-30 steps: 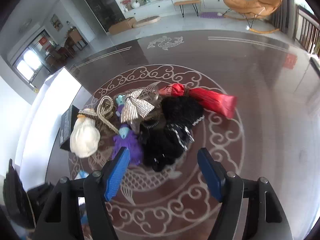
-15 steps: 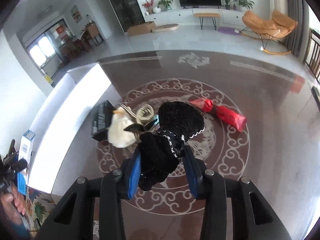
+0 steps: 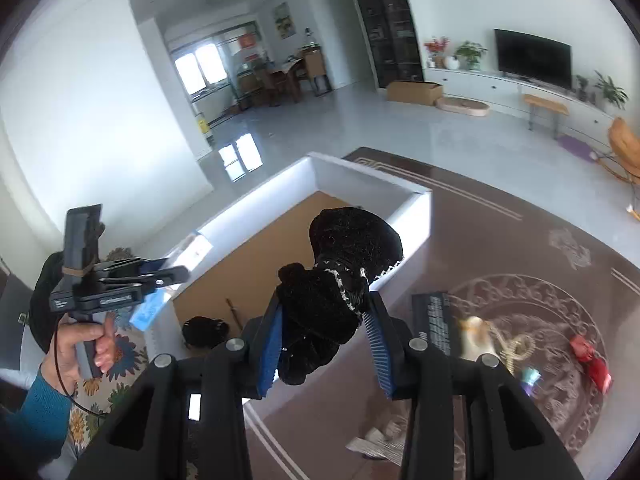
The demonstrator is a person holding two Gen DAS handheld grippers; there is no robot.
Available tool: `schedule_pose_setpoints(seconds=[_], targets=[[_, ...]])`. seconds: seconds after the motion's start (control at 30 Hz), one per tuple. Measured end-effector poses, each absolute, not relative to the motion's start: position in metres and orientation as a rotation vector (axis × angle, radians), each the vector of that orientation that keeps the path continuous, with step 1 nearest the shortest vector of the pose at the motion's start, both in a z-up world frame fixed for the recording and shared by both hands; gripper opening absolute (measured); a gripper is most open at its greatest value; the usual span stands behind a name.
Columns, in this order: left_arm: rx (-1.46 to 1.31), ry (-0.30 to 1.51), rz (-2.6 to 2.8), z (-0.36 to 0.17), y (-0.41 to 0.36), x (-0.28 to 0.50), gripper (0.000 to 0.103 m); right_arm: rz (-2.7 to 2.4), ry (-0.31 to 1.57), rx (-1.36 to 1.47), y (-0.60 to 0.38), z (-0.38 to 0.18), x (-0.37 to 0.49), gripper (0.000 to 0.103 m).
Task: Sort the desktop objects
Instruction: 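Carry cream box and black pouch into the white box while both tools release them, then grasp the silver rhinestone bow hair clip with the left tool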
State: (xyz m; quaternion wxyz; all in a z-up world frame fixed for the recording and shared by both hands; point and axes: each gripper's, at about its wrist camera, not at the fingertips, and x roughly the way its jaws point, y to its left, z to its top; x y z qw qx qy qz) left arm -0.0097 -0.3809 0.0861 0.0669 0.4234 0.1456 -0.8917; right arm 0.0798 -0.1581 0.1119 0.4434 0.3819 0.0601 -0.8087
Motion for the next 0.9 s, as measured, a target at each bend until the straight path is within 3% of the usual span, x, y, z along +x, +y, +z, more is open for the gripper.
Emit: schedule_pose_setpoints(seconds=[0.17,0.2,0.27,0.33,0.53,0.6,0.67,0.77,0.9], targets=[[1.389,0.346,-2.539,0.054,-0.395,-0.020,0.046,-1.879,0.211,0.979,-0.254,0.075,0.103,0.041],[1.403,0.317,-2.496,0.048,-0.395,-0.022,0.057,-1.852,0.222,1.003,-0.268,0.065,0.105,0.043],[1.382,0.291,-2.455,0.044,-0.396,-0.019,0.072,-1.835,0.212,1.047,-0.285,0.048,0.109,0.067],[1.334,0.272,-2.474,0.050,-0.389,-0.012,0.073,-1.846,0.156,1.019,-0.280,0.045,0.114,0.075],[1.209,0.181,-2.722,0.103,-0.307,0.004,0.078,-2.075,0.118,0.880,-0.181,0.054,0.121,0.093],[1.185,0.158,-2.868,0.118,-0.261,0.014,0.096,-2.193,0.151,0.841,-0.129,0.052,0.123,0.098],[1.181,0.116,-3.001,0.121,-0.211,0.026,0.103,-2.303,0.201,0.844,-0.077,0.039,0.129,0.102],[1.322,0.039,-3.059,0.091,-0.150,0.022,0.103,-2.393,0.284,0.936,-0.013,0.004,0.140,0.102],[1.612,0.021,-2.908,-0.006,-0.115,-0.012,0.103,-2.424,0.305,1.127,0.048,-0.051,0.150,0.102]])
